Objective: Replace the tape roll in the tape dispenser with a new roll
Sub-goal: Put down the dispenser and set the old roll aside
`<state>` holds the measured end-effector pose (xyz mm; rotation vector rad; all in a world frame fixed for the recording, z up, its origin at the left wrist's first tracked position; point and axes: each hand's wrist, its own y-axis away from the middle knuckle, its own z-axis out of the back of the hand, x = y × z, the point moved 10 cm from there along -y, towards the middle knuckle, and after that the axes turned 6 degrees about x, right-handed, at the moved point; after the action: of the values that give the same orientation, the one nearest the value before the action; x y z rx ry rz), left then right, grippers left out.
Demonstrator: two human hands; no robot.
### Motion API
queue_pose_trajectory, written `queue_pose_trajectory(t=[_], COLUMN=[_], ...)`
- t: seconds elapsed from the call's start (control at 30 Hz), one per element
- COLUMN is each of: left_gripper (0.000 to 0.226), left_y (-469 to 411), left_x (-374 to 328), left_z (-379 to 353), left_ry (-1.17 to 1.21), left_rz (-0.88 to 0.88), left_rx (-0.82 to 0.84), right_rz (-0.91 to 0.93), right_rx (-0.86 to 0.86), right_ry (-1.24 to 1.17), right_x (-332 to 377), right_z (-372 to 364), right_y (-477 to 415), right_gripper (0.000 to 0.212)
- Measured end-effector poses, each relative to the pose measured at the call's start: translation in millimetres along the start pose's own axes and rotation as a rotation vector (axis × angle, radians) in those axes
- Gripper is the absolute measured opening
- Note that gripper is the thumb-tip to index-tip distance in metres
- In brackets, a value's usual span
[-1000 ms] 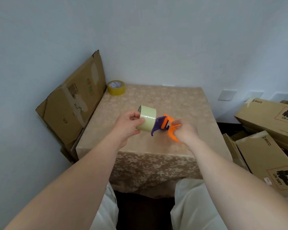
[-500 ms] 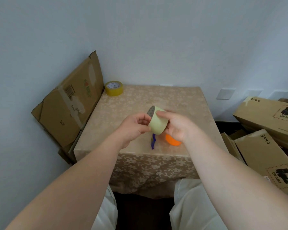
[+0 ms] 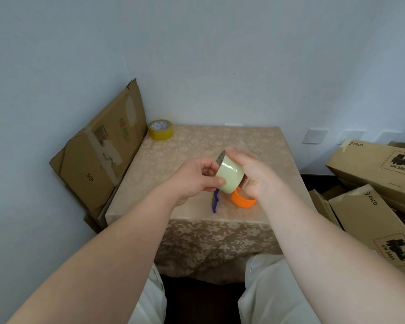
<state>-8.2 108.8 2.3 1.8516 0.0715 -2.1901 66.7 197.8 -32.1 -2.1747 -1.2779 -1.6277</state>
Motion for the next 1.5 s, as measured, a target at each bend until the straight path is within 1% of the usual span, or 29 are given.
queue_pose_trajectory(t=[0.07,0.2,0.27,0.3,0.37,0.43,0.47,0.53,0.6,0.67,0.73,0.8,0.87,0.93,1.0,1.1,1.2,1.27,1.3,1.37,1.5], left_gripper=[0.019,0.020,0.015,0.017,0.021,0.008,0.006,0.009,0.009,0.011,0.013,0.014,0.011,0.010,0.008,0.010,0.010,0.011,0.017,0.025,0.030], left_y=[2,5,7,7,7,8,9,11,13,13,11,7,-2,-13,-26,-50,-81,-103,-114,-136,-171], left_x=[0,4,4,3,-1,-8,-11,-14,-16,-16,-12,-8,-4,-2,0,7,23,33,38,47,58], left_z=[-4,-11,-12,-12,-10,-8,-8,-9,-10,-11,-8,-2,8,19,27,41,61,70,72,74,77], left_ry=[-0.005,-0.058,-0.036,0.000,0.059,0.043,0.028,-0.013,-0.056,-0.051,-0.023,-0.014,-0.038,-0.069,-0.098,-0.177,-0.272,-0.307,-0.330,-0.397,-0.545], left_rz=[0.017,0.106,0.138,0.141,0.124,0.094,0.079,0.056,0.042,0.033,0.041,0.064,0.088,0.103,0.097,0.082,0.099,0.130,0.149,0.186,0.224], left_rx=[0.036,0.110,0.101,0.084,0.048,0.030,0.035,0.062,0.096,0.118,0.115,0.072,0.004,-0.049,-0.063,-0.084,-0.177,-0.204,-0.197,-0.159,-0.100], right_rz=[-0.017,-0.050,0.012,0.046,0.092,0.109,0.101,0.051,-0.038,-0.112,-0.142,-0.123,-0.081,-0.004,0.065,0.100,0.190,0.275,0.300,0.288,0.292], right_rx=[-0.021,-0.044,-0.058,-0.048,-0.018,-0.030,-0.040,-0.058,-0.071,-0.085,-0.116,-0.133,-0.132,-0.130,-0.155,-0.178,-0.253,-0.321,-0.341,-0.360,-0.374], right_ry=[0.020,0.015,0.023,0.019,0.026,0.062,0.071,0.059,0.039,0.033,0.023,0.007,0.008,0.062,0.133,0.185,0.351,0.584,0.735,0.999,1.361], right_x=[1,-5,-1,1,6,12,13,11,4,-3,-6,-3,2,10,18,25,41,56,62,68,78], right_z=[4,6,4,1,-7,-8,-6,-3,1,3,8,9,7,3,2,5,16,24,25,29,42], right_y=[0,1,2,3,7,10,10,10,7,7,4,2,-6,-19,-30,-50,-76,-95,-104,-124,-158], right_gripper=[0.040,0.039,0.023,0.019,0.019,0.022,0.026,0.028,0.033,0.035,0.032,0.023,0.019,0.024,0.027,0.031,0.031,0.028,0.028,0.029,0.027])
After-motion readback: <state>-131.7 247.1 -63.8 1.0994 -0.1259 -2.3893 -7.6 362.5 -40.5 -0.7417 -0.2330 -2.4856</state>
